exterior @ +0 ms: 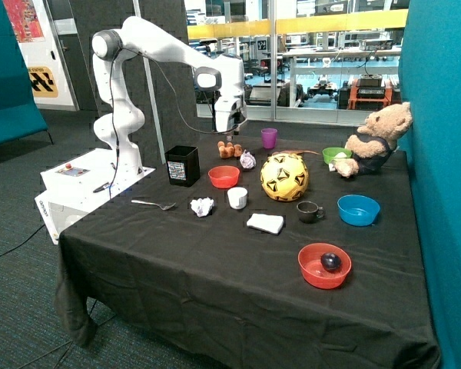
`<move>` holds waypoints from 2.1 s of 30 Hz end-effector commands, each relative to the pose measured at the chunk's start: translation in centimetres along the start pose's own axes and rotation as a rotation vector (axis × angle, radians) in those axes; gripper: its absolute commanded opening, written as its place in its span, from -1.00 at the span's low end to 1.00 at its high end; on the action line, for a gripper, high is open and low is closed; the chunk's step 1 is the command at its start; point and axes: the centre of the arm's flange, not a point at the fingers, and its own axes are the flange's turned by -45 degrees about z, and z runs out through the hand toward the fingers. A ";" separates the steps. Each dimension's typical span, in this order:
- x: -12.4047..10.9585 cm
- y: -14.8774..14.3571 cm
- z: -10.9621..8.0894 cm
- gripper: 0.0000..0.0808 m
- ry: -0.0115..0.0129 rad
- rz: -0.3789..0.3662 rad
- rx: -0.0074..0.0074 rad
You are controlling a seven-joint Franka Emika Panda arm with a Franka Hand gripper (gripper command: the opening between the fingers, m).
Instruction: Throw away the rubbish paper
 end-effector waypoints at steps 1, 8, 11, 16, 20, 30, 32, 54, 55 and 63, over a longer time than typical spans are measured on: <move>1.5 -3.0 1.3 0.69 0.0012 -0.069 0.0011; 1.9 -4.3 2.7 0.81 0.0013 -0.088 0.0010; 2.0 -4.7 3.3 0.85 0.0013 -0.092 0.0010; 2.3 -5.2 4.3 0.88 0.0013 -0.109 0.0010; 2.7 -6.0 4.9 0.87 0.0013 -0.119 0.0010; 3.1 -8.7 7.0 0.87 0.0013 -0.176 0.0010; 3.2 -9.1 7.5 0.88 0.0013 -0.181 0.0010; 2.7 -9.8 9.8 0.84 0.0013 -0.198 0.0010; 2.6 -9.8 9.8 0.84 0.0013 -0.199 0.0010; 1.9 -8.7 10.0 0.82 0.0013 -0.181 0.0010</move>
